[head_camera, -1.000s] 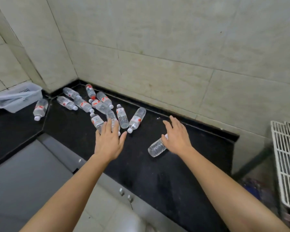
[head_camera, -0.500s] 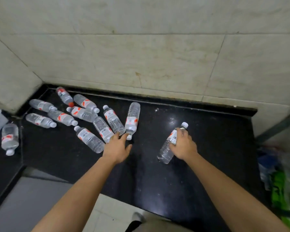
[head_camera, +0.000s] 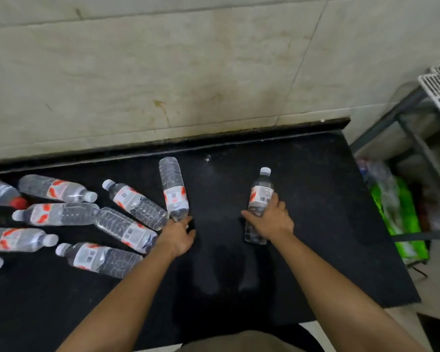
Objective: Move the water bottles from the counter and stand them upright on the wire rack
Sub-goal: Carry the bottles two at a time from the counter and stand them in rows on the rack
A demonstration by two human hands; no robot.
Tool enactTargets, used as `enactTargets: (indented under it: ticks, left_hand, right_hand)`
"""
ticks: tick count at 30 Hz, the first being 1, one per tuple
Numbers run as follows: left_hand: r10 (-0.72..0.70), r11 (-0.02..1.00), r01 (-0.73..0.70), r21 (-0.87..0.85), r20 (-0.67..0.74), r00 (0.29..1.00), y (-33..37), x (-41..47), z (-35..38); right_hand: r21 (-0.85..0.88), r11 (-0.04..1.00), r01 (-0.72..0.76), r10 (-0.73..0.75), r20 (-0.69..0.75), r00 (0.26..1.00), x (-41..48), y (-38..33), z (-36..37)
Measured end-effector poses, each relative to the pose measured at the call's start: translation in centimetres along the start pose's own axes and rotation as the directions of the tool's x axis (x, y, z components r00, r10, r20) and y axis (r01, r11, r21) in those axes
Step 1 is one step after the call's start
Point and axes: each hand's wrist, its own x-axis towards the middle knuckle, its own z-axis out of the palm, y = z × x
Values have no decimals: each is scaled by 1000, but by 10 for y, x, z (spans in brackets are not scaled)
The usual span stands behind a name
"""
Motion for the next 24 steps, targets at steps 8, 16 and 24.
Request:
enactTargets:
  ticks: [8,16,24]
  left_hand:
    - [141,979,-133,154,-41,989,-11,-25,17]
    - [379,925,-314,213,-470,797,10,-56,-26]
    - [161,948,-276,-157,-510,845,39,-56,-110]
  right_hand:
    - [-73,996,45,-35,130,991,-23,0,22]
    - [-361,903,232,-197,132,972,-36,1,38]
    - [478,878,-31,-54,163,985,-27,11,18]
